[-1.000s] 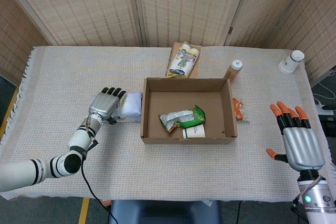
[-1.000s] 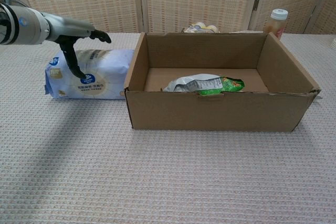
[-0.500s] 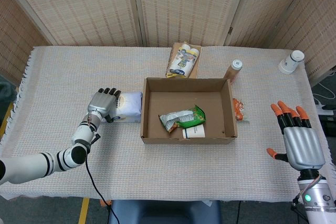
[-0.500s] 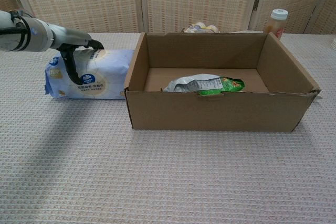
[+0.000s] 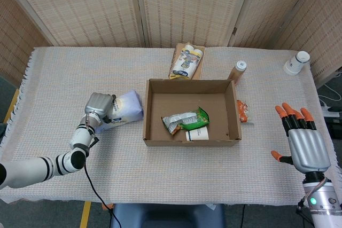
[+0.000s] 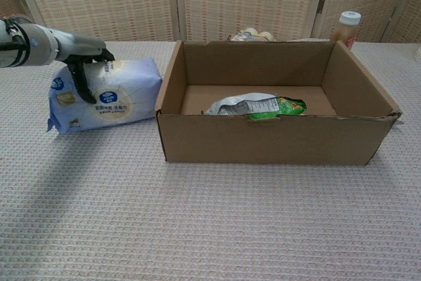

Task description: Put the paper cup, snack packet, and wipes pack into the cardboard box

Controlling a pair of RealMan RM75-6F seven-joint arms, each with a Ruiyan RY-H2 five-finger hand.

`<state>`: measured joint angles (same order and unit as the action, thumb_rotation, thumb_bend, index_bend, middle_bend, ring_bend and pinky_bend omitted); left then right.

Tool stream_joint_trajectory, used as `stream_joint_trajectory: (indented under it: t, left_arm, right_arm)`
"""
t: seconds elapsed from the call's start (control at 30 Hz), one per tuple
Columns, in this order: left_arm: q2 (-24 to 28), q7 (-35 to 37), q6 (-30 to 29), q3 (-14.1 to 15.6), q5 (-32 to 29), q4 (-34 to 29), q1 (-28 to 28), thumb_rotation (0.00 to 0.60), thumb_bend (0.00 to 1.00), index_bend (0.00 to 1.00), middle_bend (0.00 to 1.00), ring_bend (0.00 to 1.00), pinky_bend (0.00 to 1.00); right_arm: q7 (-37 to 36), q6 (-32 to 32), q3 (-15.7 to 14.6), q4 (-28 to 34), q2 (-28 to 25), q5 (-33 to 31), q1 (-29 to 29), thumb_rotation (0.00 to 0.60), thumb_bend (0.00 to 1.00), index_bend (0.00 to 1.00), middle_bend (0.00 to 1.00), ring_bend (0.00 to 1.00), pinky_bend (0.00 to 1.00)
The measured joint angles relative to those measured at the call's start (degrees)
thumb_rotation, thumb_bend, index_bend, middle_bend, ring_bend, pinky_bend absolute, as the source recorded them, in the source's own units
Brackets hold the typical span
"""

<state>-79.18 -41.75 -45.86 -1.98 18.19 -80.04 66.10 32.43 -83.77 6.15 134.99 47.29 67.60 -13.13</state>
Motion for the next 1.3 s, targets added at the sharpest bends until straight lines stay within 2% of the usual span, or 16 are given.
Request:
stream_joint_trajectory:
  t: [0.23, 0.53, 0.63, 0.87, 1.1, 1.3]
  left_arm:
    - [3.3, -1.2, -1.9, -0.1, 0.7, -3.3, 0.6, 0.600, 0.28, 0.43, 0.59, 0.49, 0.67]
    - [11.5, -3.5, -5.9, -2.2, 1.0, -11.2, 2.8, 0.600, 0.29, 0.44, 0.61, 0.50, 0.67]
    - [13.9, -3.6, -7.4, -3.9, 1.5, -14.5, 3.5, 0.600, 0.29, 0.45, 0.61, 0.50, 0.67]
    - [17.5, -2.4, -10.5, -10.2, 2.9, -23.5, 6.1, 0.600, 0.29, 0.46, 0.62, 0.51, 0.67]
    - [16.0, -3.7, -14.0, -14.7, 2.2, -29.6, 11.3, 0.600, 0.29, 0.46, 0.62, 0.51, 0.68]
    - [7.9, -4.0, -16.7, -15.9, 1.2, -29.3, 14.3, 0.600, 0.29, 0.45, 0.62, 0.51, 0.67]
  right_arm:
    - [-1.0, 0.0, -0.1, 0.0, -0.6, 0.5, 0.3, 0.600, 0.07, 0.04, 0.00, 0.00, 0.00]
    - [-2.1, 0.0, -0.2, 0.0, -1.3, 1.6, 0.6, 0.600, 0.07, 0.04, 0.00, 0.00, 0.00]
    - [-2.3, 0.0, -0.3, 0.0, -1.4, 2.1, 0.7, 0.600, 0.07, 0.04, 0.00, 0.00, 0.00]
    - [-3.0, -0.3, -0.6, 0.0, -1.5, 4.1, 1.2, 0.600, 0.07, 0.04, 0.00, 0.00, 0.00]
    - [-3.6, -0.3, -0.9, 0.0, -1.8, 5.3, 1.7, 0.600, 0.07, 0.04, 0.00, 0.00, 0.00]
    - [-3.9, -0.3, -1.0, 0.0, -1.9, 6.0, 2.0, 0.600, 0.07, 0.04, 0.00, 0.00, 0.00]
